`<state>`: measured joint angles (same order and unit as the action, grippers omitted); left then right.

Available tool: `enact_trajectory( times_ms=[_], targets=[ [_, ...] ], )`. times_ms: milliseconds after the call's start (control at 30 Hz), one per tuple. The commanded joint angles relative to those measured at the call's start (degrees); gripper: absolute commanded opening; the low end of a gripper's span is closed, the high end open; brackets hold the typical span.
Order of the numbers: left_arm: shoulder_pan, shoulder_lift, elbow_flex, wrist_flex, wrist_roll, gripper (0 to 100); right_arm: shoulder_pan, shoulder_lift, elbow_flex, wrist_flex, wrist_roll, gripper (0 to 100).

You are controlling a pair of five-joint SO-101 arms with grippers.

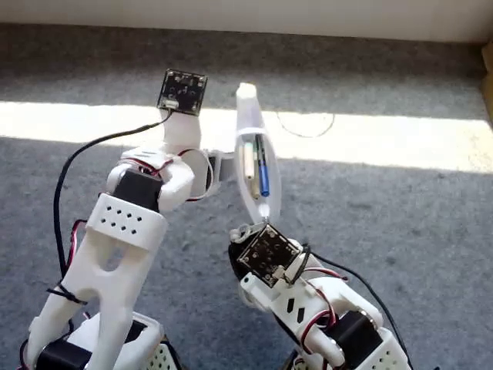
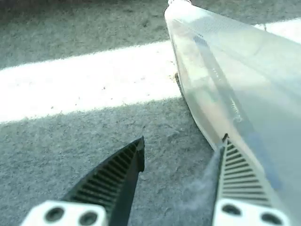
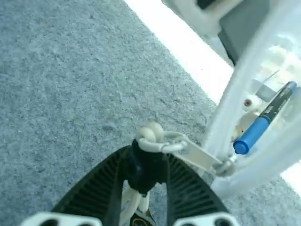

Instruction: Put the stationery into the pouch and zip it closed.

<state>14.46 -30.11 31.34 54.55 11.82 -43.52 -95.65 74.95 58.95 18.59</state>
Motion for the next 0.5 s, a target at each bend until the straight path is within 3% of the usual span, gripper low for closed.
enact_trajectory(
  times_ms=[0, 233, 367, 467],
  targets=[
    [6.0, -1.6, -3.6, -2.9, 0.3, 25, -0.3, 1.3, -3.5, 0.1, 0.1, 0.5],
    [8.7, -2.1, -4.0, -4.0, 0.0, 25, 0.0, -10.1, -3.0, 3.6, 0.1, 0.5],
    [8.3, -2.2, -4.0, -3.6, -0.2, 25, 0.0, -8.5, -3.2, 4.1, 0.1, 0.5],
    [8.3, -2.2, -4.0, -3.5, -4.4, 25, 0.2, -8.8, -2.9, 3.5, 0.0, 0.5]
  ],
)
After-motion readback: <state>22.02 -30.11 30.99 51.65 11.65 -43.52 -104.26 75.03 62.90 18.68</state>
